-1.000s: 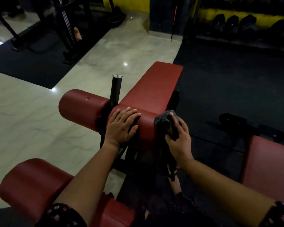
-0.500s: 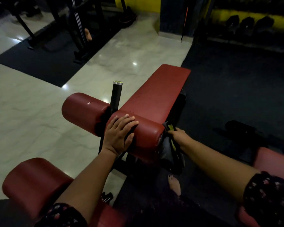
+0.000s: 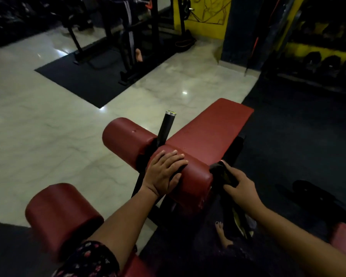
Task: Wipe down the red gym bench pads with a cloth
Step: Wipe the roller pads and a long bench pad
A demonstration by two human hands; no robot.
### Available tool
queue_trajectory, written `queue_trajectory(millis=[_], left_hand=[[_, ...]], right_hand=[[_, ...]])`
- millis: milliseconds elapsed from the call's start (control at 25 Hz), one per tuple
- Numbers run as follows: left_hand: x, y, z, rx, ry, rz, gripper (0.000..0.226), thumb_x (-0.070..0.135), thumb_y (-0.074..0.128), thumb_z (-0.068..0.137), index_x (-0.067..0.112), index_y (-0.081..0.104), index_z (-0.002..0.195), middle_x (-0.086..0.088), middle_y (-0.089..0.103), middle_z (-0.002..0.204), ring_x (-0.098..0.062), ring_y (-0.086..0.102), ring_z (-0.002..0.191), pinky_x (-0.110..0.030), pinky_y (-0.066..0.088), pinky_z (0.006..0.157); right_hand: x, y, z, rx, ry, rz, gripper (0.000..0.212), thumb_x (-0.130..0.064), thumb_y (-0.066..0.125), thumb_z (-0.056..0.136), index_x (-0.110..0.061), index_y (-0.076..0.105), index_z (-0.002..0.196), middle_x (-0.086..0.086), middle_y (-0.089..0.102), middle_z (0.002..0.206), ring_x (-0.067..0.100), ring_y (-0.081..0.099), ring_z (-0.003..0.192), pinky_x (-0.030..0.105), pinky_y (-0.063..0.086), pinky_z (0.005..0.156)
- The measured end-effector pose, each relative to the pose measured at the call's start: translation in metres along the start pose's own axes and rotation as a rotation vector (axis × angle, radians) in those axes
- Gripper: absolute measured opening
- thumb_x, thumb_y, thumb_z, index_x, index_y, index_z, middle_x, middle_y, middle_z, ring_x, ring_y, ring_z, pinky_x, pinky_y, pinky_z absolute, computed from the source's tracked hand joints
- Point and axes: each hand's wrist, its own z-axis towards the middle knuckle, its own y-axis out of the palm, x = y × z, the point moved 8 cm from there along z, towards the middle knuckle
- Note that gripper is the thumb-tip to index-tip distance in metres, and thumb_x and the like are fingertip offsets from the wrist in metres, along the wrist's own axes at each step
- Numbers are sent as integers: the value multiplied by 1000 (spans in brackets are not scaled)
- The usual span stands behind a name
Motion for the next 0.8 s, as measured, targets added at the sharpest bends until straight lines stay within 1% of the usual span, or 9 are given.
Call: queue_trajectory(millis=[120,160,200,320,400,480,520,640,800], left_hand=[[-2,-1,0,-11,-9,27,42,42,37,94,30,52,131,2,57,138,-19,47,133,-46,34,109],[-4,0,1,-8,-60,43,43,43,38,93,32,52,132,2,54,141,-19,44,136,-46,32,111],[-5,1,-2,13,-168,52,45,45,37,92,34,50,134,1,48,146,-19,39,139,-45,26,114],[-5,5,-18,129,-712,-33,60,53,31,89,35,36,146,4,18,161,-13,5,149,-44,7,120],[4,9,-33,215,-1097,-86,76,59,28,87,23,22,154,-1,6,163,-16,0,149,-42,7,122],[21,10,-34,232,-1405,-71,78,54,40,93,19,11,156,-5,0,164,-21,-1,150,-43,5,122],[31,9,-29,222,-1477,-20,78,49,44,95,19,6,156,-4,-4,164,-21,-4,150,-42,1,121],[51,11,-9,171,-1473,105,80,49,42,97,21,-4,156,1,-13,163,-17,-14,149,-39,-9,118],[53,12,-14,253,-1456,14,80,52,46,96,23,3,156,6,0,164,-14,-4,150,-32,3,122]], right_hand=[[18,1,50,-117,68,-92,55,-4,63,84,-14,52,137,7,61,120,17,59,97,24,44,81],[12,-1,74,-152,25,-138,53,-4,64,83,-11,54,135,9,62,118,22,60,99,25,44,80],[-2,-4,97,-188,-53,-180,55,-4,65,82,-11,54,135,10,61,117,25,60,101,27,44,81],[-63,0,153,-322,-409,-306,78,-6,68,79,-30,38,147,7,56,126,25,57,108,32,47,86],[-95,17,170,-435,-612,-420,78,-11,70,79,-36,38,146,4,52,136,23,54,116,31,46,90],[-122,42,174,-552,-766,-476,71,-15,70,80,-38,44,142,2,51,137,23,54,117,31,46,93],[-136,56,170,-609,-833,-477,68,-15,69,80,-37,47,140,3,52,136,24,55,116,30,46,93],[-179,90,148,-682,-968,-463,58,-19,66,81,-32,54,137,5,56,125,24,57,108,26,42,83],[-210,109,134,-723,-1007,-609,44,-22,63,79,-25,65,123,5,65,107,25,62,90,34,51,75]])
